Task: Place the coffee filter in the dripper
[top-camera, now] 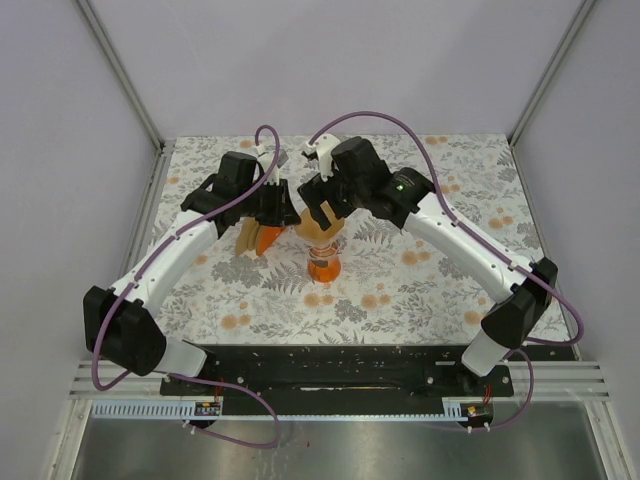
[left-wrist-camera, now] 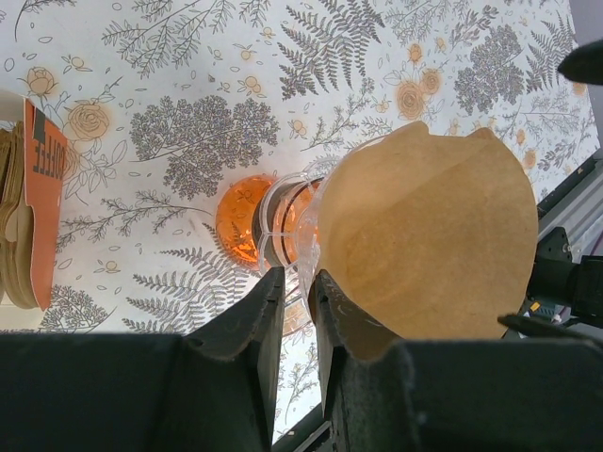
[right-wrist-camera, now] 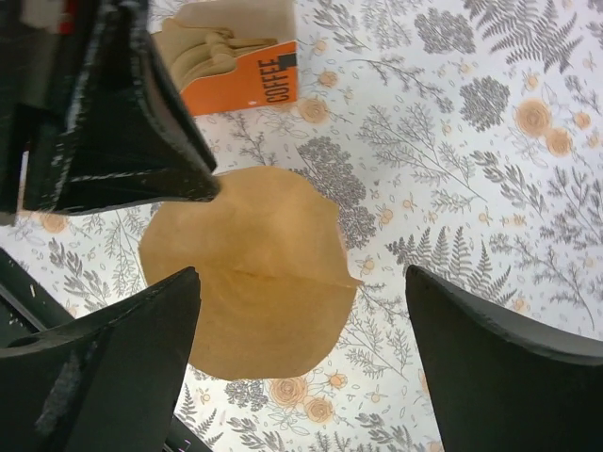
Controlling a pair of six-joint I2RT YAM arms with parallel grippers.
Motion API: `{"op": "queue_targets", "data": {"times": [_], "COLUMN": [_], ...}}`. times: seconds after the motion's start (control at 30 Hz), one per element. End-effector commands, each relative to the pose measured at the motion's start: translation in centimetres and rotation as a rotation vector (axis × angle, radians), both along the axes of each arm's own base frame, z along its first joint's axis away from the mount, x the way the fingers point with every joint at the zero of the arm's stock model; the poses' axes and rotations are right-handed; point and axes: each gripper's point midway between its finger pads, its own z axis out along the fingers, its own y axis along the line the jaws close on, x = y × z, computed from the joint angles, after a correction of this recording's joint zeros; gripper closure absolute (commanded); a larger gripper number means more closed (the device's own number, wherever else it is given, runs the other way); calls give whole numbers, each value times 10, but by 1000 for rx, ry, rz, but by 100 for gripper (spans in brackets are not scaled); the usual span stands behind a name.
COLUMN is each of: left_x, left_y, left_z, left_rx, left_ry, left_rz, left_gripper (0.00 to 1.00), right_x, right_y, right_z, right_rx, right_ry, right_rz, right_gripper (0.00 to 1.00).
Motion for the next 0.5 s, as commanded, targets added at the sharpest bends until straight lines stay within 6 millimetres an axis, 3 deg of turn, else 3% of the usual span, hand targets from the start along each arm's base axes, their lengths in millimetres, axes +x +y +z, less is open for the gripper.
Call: {"op": "queue_targets", "data": {"times": [0.0, 0.23, 0.47], "left_x": [3, 1, 1], "left_y": [-1, -3, -3], "left_z": [29, 33, 32], "left_rx": [-20, -28, -25], "left_ry": [-95, -101, -104], "left_rz": [-1, -14, -14], "left_gripper": [77, 77, 77], "right_x": [21, 19, 23], "right_y": [-18, 5, 2], "right_z": [10, -21, -47], "right_rx": [82, 151, 130], "right_ry": [9, 139, 178], "right_rz": [-191, -129, -110], "right_gripper": [1, 5, 16]}}
